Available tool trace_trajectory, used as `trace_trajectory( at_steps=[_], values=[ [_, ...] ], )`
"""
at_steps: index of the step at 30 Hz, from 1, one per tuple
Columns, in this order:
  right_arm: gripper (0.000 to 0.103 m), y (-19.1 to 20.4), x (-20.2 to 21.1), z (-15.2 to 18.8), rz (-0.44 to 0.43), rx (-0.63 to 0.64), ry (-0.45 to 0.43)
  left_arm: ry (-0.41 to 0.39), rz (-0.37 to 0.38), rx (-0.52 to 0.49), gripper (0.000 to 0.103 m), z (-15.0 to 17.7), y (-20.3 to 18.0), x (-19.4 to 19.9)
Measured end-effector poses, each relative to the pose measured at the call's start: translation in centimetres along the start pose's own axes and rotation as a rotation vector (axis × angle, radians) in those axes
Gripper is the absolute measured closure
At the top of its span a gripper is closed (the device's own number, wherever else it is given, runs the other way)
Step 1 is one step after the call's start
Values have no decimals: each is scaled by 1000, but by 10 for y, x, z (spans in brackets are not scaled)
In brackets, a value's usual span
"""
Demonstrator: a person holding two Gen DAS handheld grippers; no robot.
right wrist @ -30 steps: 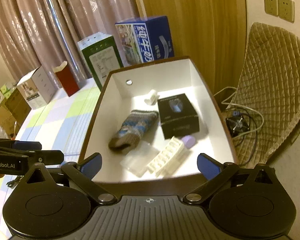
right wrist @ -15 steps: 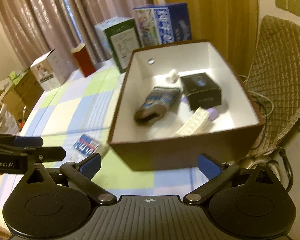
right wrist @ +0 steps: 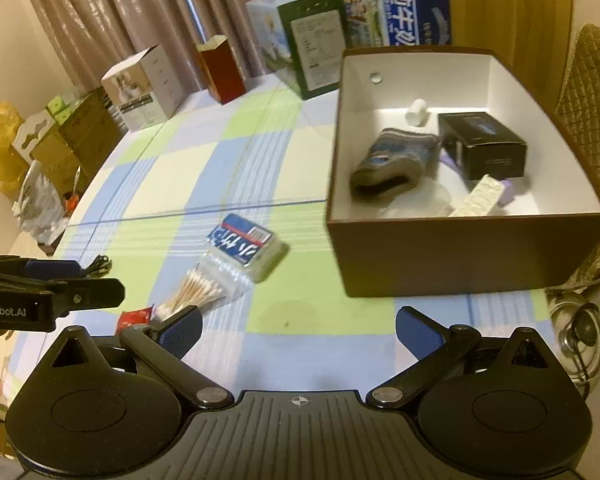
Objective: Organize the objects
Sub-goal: 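Withdraw both tools from the box toward the red packet and swabs, then grasp the red candy packet with the left tool while the right tool grasps the cotton swab bag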
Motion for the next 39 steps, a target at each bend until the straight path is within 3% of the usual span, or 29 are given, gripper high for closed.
trace_trajectory(
  at_steps=[11,20,39],
  values=[
    [3,36,-26,16,-18,34,50,47,-56,75,18,38,52,7],
    [3,53,-41,26,-15,33,74,81,-88,103,18,59,73,3],
    [3,39,-52,41,42,-29,93,99,-51,88,21,75,82,-19]
  ],
)
Point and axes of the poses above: each gripper's, at about its wrist camera, not at the fingertips, and x roughly against the way its jaws point, y to its left, z to its underside, the point moved 7 cm from there along -x, roughly the way its jaws point, and after that the axes turned 6 degrees about -x, right-handed, at the moved point
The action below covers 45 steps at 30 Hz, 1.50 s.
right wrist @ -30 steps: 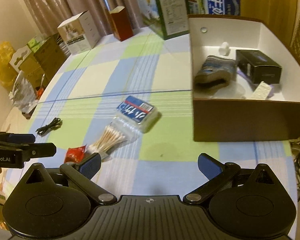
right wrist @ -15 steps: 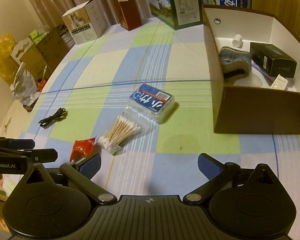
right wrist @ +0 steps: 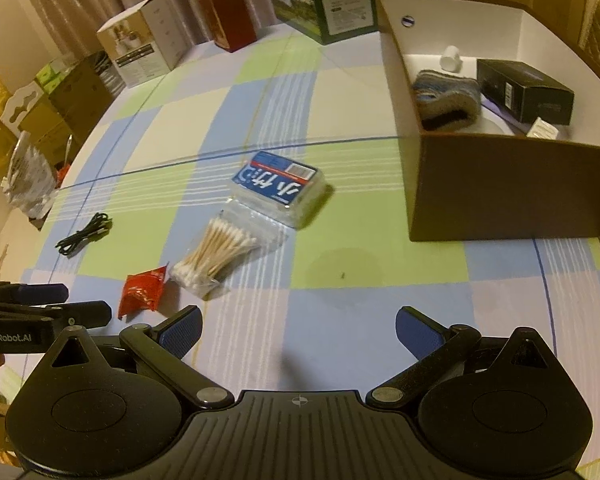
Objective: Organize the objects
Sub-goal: 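Grasp the red candy packet with the left tool while the right tool grasps the cotton swab bag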
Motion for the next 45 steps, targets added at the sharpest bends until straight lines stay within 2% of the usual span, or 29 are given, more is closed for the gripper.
trace_trajectory(
  at_steps=[4,9,13,18,20,25,31,38,39,40,45],
  values=[
    [3,-8,-1,0,13,-19,0,-4,7,-40,23,-1,-3,-9],
    [3,-16,-2,-1,28,-40,0,20,15,-15,24,-5,0,-27],
    [3,-20,-5,-2,34,-44,8,22,15,-12,30,-10,3,-43],
    [3,-22,-9,-3,39,-50,16,60,9,-27,35,-10,1,-62],
    [3,-22,-10,-4,38,-52,21,61,11,-32,40,-10,-1,-66],
    [3,-15,-17,-5,25,-38,33,46,15,-50,59,-12,-4,-68],
    [3,3,-28,-10,-3,11,33,34,0,-40,64,-9,9,-62],
    [3,31,-49,-18,-46,44,29,22,-50,30,69,-6,43,-50],
    [5,36,-54,-19,-57,47,31,20,-58,37,69,-6,48,-48],
    [11,40,-59,-19,-71,47,35,19,-64,44,69,-6,52,-47],
    [23,50,-87,-22,-78,-3,61,18,-72,64,69,-3,65,-43]
  ],
)
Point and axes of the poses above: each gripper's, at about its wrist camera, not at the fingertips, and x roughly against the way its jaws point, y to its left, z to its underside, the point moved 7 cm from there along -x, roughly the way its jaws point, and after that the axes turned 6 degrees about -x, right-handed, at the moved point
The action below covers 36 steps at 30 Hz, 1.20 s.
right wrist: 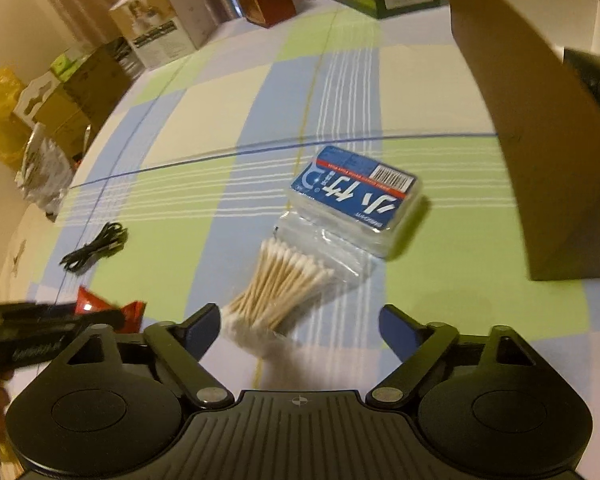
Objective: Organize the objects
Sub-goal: 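Grasp the red candy packet with the left tool while the right tool grasps the cotton swab bag, then carry the red packet and swab bag over the open box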
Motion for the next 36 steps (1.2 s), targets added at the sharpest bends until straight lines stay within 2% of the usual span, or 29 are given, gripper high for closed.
trace_trajectory(
  at_steps=[1,6,9,13,19,25,36],
  values=[
    [28,0,-6,-1,11,-16,5,0,2,2,69,0,2,0],
    [35,12,-21,-10,45,21,-38,2,7,1,69,1,5,1],
    [52,23,-27,-10,67,105,-52,3,12,-4,69,0,6,1],
    [66,36,-32,-2,67,221,-58,3,17,-11,69,0,7,1],
    [73,41,-34,9,40,277,-41,2,23,-16,69,0,7,1],
    [74,41,-25,22,30,302,-16,2,25,-22,69,2,5,2],
    [77,23,-4,40,8,270,26,9,51,-48,69,11,-18,5]
  ],
)
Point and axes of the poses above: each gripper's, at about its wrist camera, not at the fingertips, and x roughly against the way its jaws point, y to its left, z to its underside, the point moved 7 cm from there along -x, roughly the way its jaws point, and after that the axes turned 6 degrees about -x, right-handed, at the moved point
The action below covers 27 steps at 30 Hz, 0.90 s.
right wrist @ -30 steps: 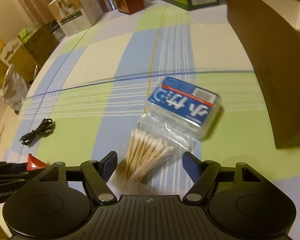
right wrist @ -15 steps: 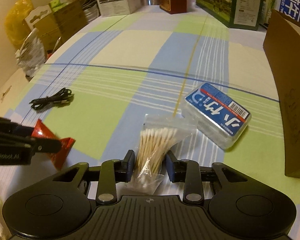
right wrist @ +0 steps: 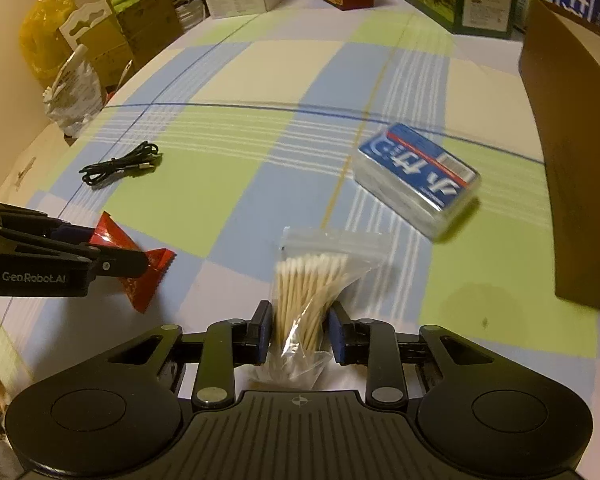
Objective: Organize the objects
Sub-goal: 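Carry the red packet and swab bag over the open box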
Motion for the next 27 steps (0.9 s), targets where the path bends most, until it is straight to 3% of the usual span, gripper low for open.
trace_trajectory(
  at_steps=[7,27],
  values=[
    [81,-18,18,10,-15,-44,7,6,24,-34,70,1,-24,0],
    [83,-62,87,-4,-40,-124,-126,-71,105,-87,71,-34,-81,22]
  ],
)
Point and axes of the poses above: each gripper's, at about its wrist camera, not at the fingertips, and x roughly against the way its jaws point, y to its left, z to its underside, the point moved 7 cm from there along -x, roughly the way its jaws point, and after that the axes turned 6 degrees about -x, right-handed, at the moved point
